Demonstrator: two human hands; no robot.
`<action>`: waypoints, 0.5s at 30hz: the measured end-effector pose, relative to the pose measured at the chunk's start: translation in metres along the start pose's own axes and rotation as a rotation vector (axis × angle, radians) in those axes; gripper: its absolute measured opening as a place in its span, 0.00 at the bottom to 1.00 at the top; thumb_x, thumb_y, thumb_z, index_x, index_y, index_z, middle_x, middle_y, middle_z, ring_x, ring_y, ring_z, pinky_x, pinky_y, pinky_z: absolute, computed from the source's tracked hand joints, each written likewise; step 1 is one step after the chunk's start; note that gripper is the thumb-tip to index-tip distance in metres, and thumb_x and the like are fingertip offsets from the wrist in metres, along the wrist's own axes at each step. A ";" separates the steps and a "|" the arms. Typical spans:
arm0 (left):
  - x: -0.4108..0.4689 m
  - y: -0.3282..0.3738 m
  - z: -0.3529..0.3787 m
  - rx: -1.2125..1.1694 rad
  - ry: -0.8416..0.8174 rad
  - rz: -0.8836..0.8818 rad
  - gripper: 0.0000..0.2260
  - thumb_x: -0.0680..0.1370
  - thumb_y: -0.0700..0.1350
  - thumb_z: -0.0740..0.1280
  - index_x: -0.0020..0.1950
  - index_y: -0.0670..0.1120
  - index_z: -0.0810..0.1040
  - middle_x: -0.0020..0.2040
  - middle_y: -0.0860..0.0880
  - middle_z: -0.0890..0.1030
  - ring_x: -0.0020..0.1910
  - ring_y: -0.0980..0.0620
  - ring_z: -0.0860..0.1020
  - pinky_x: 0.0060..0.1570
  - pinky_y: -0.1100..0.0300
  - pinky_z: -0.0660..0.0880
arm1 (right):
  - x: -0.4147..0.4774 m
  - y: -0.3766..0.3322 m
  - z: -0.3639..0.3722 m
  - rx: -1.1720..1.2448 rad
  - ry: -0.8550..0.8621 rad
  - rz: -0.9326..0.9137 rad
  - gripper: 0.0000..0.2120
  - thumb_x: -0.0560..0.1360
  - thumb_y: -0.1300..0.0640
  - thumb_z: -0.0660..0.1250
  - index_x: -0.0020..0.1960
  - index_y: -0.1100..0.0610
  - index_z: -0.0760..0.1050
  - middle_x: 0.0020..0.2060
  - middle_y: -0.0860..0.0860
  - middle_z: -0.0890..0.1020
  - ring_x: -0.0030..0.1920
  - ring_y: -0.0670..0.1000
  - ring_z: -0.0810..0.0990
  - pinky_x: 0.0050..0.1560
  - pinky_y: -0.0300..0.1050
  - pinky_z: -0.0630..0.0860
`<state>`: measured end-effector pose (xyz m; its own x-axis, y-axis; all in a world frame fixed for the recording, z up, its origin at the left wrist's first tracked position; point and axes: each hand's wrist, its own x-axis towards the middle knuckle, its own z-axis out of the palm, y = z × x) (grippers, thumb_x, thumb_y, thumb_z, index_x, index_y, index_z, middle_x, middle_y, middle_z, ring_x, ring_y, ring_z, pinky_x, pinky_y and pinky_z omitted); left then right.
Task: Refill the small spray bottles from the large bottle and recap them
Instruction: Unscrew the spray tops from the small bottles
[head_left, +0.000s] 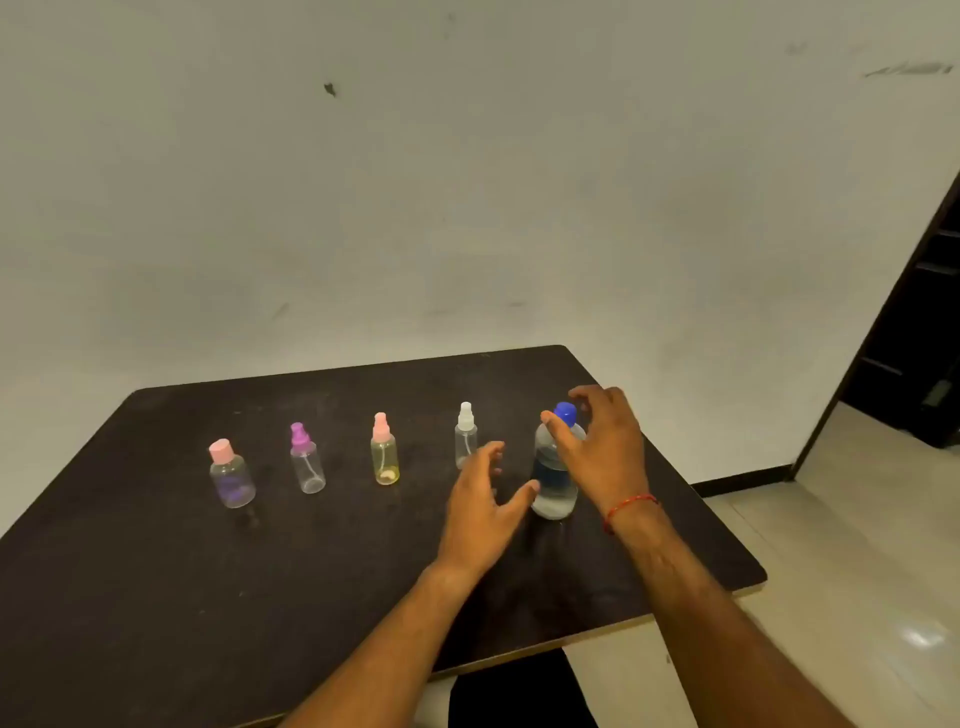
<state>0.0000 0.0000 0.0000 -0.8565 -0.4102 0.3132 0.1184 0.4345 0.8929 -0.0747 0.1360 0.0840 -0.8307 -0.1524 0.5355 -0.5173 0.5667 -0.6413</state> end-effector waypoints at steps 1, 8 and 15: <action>0.004 0.003 0.008 0.005 -0.026 0.000 0.33 0.74 0.56 0.77 0.76 0.52 0.68 0.69 0.56 0.74 0.65 0.60 0.74 0.63 0.61 0.76 | 0.005 0.001 0.000 -0.028 -0.043 0.014 0.18 0.73 0.44 0.72 0.57 0.52 0.75 0.53 0.50 0.76 0.52 0.49 0.76 0.51 0.40 0.75; 0.027 0.015 0.042 -0.015 -0.122 0.024 0.29 0.72 0.54 0.79 0.69 0.55 0.72 0.60 0.58 0.81 0.60 0.58 0.79 0.61 0.57 0.78 | 0.024 0.004 -0.005 -0.083 -0.189 0.036 0.11 0.71 0.50 0.75 0.50 0.52 0.77 0.44 0.47 0.79 0.44 0.47 0.77 0.46 0.36 0.73; 0.030 0.014 0.043 -0.027 -0.112 0.052 0.28 0.72 0.53 0.79 0.68 0.58 0.73 0.57 0.60 0.82 0.57 0.61 0.80 0.57 0.67 0.76 | 0.030 0.007 -0.011 0.090 -0.349 0.039 0.19 0.71 0.66 0.71 0.59 0.50 0.78 0.53 0.47 0.80 0.53 0.48 0.78 0.60 0.44 0.77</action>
<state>-0.0454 0.0280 0.0080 -0.8995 -0.2946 0.3227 0.1764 0.4309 0.8850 -0.1008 0.1447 0.1014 -0.8624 -0.4078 0.2998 -0.4868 0.5064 -0.7117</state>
